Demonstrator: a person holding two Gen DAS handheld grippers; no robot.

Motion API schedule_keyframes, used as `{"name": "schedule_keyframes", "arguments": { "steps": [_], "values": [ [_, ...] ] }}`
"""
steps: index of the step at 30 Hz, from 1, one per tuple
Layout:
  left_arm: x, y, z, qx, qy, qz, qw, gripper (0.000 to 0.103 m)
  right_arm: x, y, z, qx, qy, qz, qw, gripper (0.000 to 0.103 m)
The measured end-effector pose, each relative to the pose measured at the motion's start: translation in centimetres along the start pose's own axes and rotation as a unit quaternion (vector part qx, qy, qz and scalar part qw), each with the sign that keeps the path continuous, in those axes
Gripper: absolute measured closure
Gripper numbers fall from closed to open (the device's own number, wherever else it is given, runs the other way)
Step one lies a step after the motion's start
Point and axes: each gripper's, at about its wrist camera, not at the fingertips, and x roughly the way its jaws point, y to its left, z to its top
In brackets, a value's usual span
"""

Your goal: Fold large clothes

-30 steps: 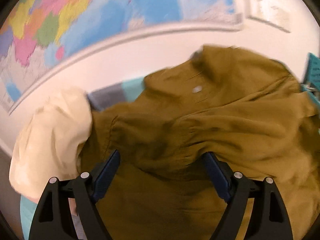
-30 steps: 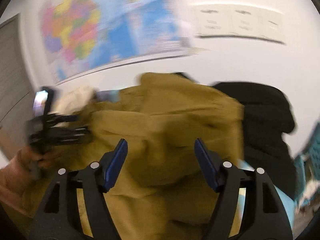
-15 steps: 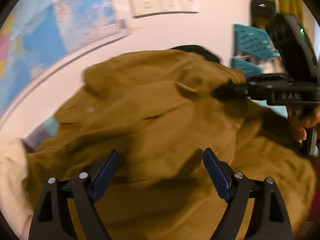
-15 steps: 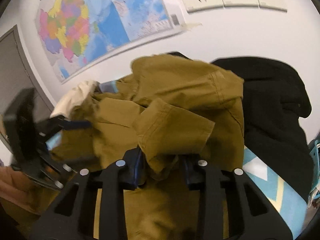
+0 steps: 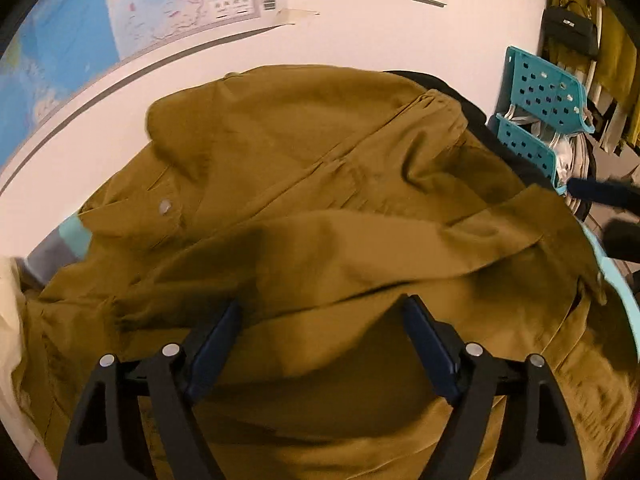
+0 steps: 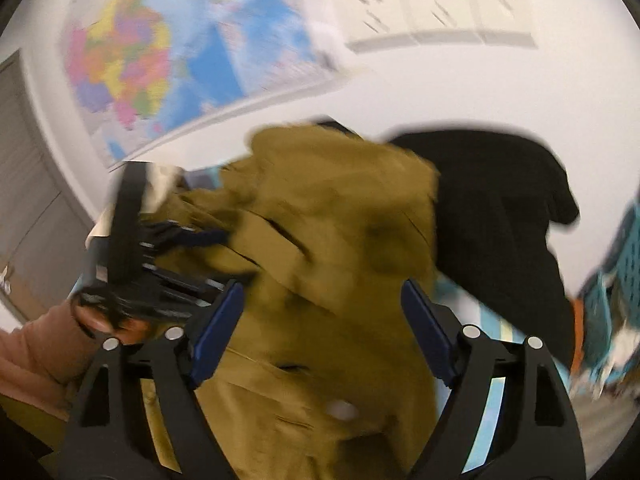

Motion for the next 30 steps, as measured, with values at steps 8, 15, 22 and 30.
{"name": "schedule_keyframes", "arguments": {
  "steps": [8,15,22,30],
  "values": [
    [-4.3,3.5,-1.6,-0.029,-0.045,0.073,0.9958,0.022,0.2,2.0,0.6,-0.074,-0.040,-0.045,0.995,0.088],
    [-8.3,10.2,-5.4,-0.088,-0.050,0.158,0.9822,0.022,-0.4,1.2,2.6,-0.074,-0.040,-0.138,0.987,0.044],
    [-11.0,17.2,-10.9,-0.163,-0.018,0.154,0.9744,0.015,3.9,8.1,4.0,-0.185,-0.017,-0.027,0.982,0.042],
    [-10.6,18.2,-15.1,-0.186,0.016,0.080,0.9791,0.013,15.5,17.7,7.4,-0.275,0.046,0.077,0.957,0.041]
  ]
}}
